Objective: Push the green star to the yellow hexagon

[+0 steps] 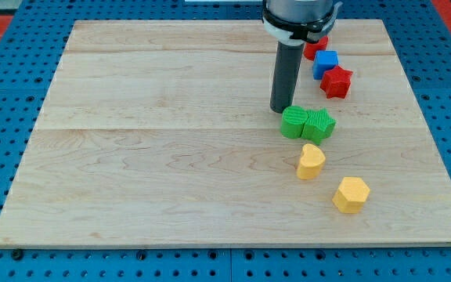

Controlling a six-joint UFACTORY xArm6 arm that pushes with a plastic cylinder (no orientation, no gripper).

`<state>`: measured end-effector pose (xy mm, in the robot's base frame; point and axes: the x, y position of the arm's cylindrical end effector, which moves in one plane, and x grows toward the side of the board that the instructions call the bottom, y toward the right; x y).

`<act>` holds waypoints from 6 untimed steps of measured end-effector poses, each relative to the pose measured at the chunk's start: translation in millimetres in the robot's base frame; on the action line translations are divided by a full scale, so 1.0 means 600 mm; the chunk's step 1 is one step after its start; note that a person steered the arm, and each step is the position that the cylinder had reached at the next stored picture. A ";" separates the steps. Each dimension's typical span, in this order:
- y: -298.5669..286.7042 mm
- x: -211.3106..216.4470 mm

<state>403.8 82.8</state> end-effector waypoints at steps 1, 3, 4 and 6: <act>0.062 0.054; 0.048 0.071; 0.074 0.037; 0.136 0.167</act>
